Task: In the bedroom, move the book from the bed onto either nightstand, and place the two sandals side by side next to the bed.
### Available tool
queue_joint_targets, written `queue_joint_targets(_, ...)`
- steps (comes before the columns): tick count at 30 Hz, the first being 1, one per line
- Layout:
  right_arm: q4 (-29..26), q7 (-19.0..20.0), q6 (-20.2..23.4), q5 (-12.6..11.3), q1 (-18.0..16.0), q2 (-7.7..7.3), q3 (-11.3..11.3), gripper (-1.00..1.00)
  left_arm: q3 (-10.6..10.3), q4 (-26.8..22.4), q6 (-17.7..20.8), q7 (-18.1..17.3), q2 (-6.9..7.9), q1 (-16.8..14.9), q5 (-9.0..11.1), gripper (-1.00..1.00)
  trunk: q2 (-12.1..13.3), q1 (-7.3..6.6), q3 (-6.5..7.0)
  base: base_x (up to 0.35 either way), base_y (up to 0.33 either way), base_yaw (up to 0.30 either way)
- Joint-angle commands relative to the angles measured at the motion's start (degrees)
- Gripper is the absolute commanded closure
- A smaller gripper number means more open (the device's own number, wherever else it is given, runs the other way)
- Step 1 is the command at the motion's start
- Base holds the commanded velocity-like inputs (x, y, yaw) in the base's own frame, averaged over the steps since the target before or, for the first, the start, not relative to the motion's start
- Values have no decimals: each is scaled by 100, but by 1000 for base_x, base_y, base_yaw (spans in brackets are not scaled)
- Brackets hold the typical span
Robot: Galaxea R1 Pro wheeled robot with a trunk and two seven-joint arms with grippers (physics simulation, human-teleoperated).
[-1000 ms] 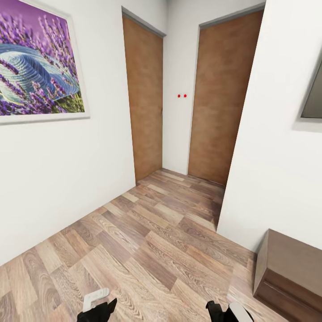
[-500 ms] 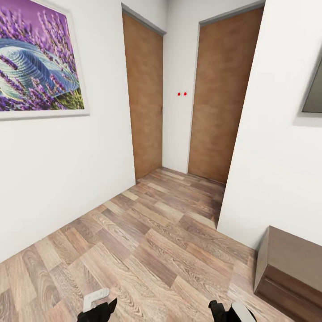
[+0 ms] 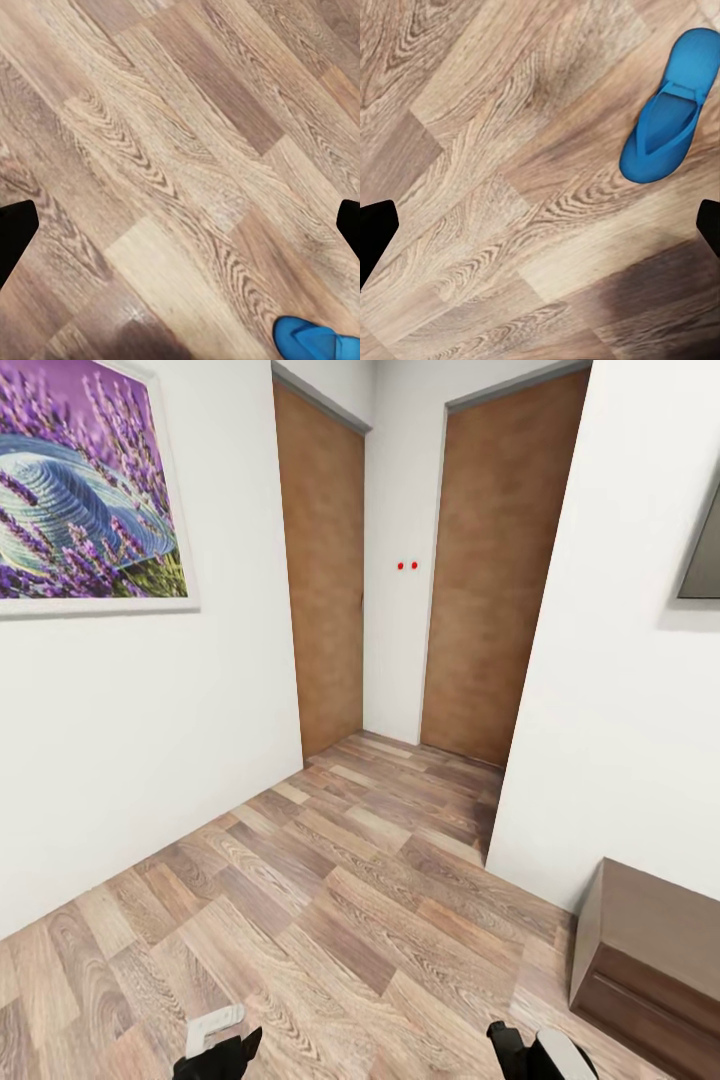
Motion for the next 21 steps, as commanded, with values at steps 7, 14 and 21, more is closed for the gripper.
queue_joint_targets(7,-25,-27,-553,-16,-2,1,-15,-100,22,-12,40,-27,-7,-3,31,-100,-285,154,-132,0,0,0)
queue_joint_targets(14,-25,-43,-1825,-8,-315,7,-15,-100,23,-12,39,-26,-5,-3,30,-100,-566,307,-258,0,0,0)
queue_joint_targets(21,-18,-45,-1989,-7,-490,10,-15,-100,28,-13,41,-26,-7,-3,30,-100,-847,461,-384,0,0,0)
